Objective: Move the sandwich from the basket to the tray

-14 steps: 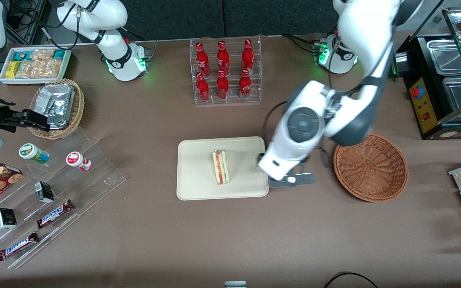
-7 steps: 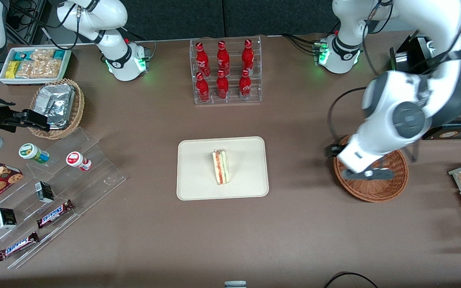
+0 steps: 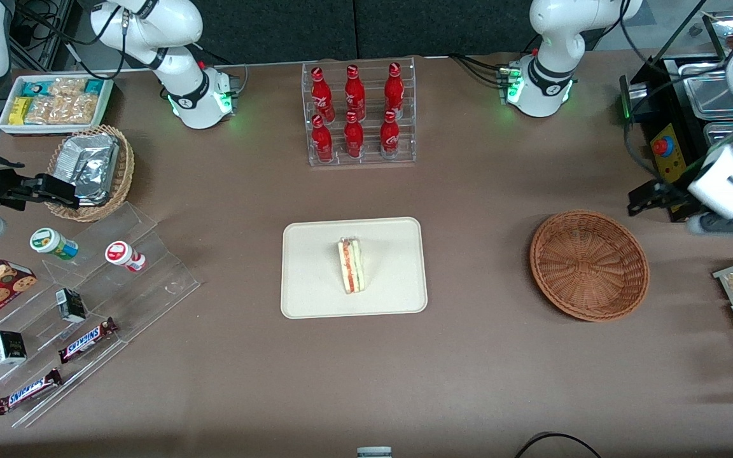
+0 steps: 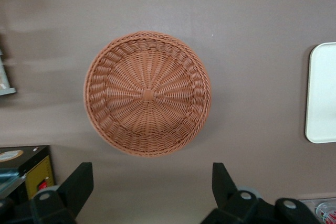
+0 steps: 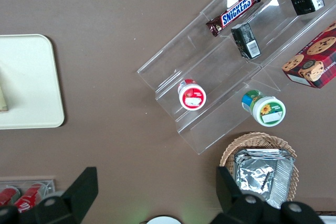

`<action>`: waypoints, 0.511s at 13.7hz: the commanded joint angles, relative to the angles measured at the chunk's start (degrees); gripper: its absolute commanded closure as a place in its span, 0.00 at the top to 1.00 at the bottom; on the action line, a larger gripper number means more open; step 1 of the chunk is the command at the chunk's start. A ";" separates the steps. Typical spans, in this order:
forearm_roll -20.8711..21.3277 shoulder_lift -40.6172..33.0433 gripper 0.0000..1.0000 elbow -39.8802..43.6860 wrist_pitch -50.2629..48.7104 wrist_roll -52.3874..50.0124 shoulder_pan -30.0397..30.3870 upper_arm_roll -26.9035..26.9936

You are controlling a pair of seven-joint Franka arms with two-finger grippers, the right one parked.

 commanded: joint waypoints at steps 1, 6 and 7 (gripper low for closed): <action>0.17 -0.52 1.00 4.33 -4.70 -0.25 0.57 -0.81; 0.17 -1.40 1.00 6.98 -6.04 -3.49 -1.18 -0.72; 0.34 -1.40 1.00 7.68 -6.04 -4.11 -2.93 0.24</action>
